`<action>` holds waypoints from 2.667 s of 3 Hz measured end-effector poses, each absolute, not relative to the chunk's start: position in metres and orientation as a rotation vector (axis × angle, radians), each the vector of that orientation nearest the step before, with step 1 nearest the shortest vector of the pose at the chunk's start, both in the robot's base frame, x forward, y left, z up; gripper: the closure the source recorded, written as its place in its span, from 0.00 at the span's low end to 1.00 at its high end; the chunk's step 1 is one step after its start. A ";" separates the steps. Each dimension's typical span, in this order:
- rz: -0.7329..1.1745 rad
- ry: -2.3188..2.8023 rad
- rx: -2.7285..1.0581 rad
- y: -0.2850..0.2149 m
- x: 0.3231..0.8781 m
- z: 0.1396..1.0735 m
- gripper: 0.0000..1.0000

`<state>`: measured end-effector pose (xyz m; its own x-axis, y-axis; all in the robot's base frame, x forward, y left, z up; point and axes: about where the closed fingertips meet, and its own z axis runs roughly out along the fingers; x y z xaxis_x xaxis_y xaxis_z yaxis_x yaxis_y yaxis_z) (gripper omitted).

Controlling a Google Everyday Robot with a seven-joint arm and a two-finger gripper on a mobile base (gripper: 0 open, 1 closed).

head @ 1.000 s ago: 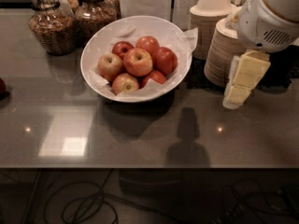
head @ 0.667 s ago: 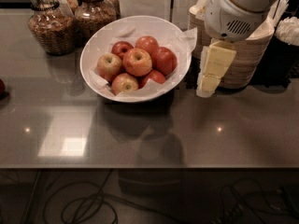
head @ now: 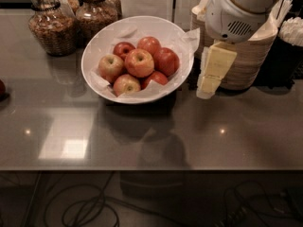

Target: Pick apple from white bowl

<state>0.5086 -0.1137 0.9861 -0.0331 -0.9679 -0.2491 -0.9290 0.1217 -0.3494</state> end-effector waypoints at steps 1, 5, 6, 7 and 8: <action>0.051 1.971 -1.754 -0.078 0.540 0.968 0.00; 0.350 1.821 -1.671 0.019 0.596 0.933 0.00; 0.349 1.827 -1.683 0.026 0.600 0.920 0.01; 0.337 1.830 -1.693 0.029 0.601 0.916 0.23; 0.335 1.838 -1.705 0.031 0.603 0.911 0.46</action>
Offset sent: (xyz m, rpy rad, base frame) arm 0.0933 0.0991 -0.0342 0.4597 0.1009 -0.0056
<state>0.6025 0.0312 0.9114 0.0077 -0.8148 -0.5797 -0.9668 0.1421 -0.2125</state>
